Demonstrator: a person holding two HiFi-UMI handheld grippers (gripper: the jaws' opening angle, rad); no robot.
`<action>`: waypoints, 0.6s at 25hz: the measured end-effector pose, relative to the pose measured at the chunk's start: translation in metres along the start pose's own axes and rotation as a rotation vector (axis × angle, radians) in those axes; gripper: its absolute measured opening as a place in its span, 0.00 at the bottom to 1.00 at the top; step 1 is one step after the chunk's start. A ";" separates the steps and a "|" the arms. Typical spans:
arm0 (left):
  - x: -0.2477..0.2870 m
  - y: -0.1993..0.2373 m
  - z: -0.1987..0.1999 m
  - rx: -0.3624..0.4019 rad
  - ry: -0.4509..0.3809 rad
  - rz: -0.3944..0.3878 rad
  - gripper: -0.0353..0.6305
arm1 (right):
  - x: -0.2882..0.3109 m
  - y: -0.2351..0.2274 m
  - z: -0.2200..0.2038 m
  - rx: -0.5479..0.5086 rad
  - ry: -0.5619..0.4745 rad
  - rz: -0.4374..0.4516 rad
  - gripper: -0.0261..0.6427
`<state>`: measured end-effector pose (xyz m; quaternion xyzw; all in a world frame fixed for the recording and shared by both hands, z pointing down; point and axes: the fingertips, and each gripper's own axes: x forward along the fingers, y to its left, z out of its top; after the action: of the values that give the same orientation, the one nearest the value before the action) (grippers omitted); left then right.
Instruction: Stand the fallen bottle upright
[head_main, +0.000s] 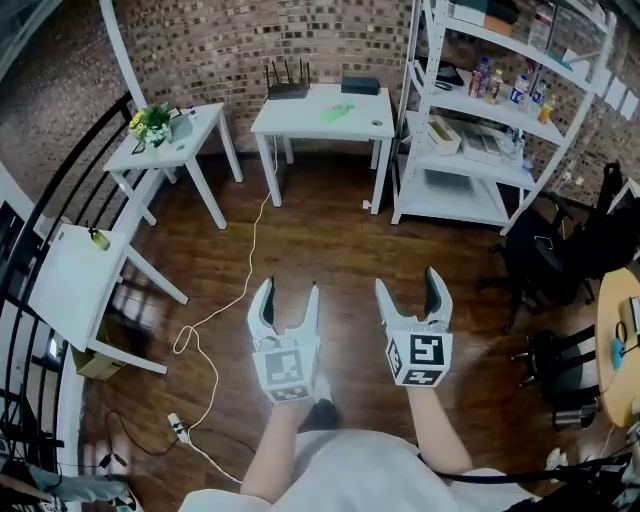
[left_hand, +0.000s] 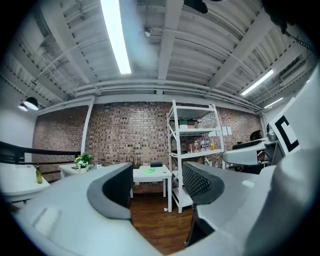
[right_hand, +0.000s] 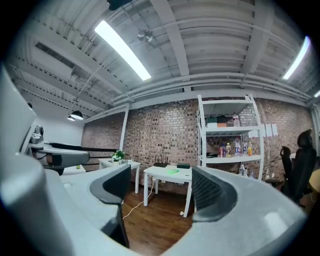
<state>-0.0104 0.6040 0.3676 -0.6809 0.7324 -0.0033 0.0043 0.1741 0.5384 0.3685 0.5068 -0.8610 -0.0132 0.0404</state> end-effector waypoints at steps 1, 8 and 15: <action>0.020 0.014 0.005 0.000 -0.008 -0.003 0.52 | 0.023 0.000 0.007 -0.008 -0.005 -0.012 0.58; 0.140 0.080 0.008 0.025 -0.006 0.004 0.53 | 0.145 -0.003 0.016 0.003 0.004 -0.038 0.58; 0.249 0.093 -0.017 0.015 0.021 0.020 0.53 | 0.255 -0.049 -0.009 -0.002 0.029 -0.032 0.58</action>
<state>-0.1211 0.3625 0.3828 -0.6733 0.7392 -0.0157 0.0019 0.0947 0.2919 0.3892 0.5205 -0.8522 -0.0074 0.0530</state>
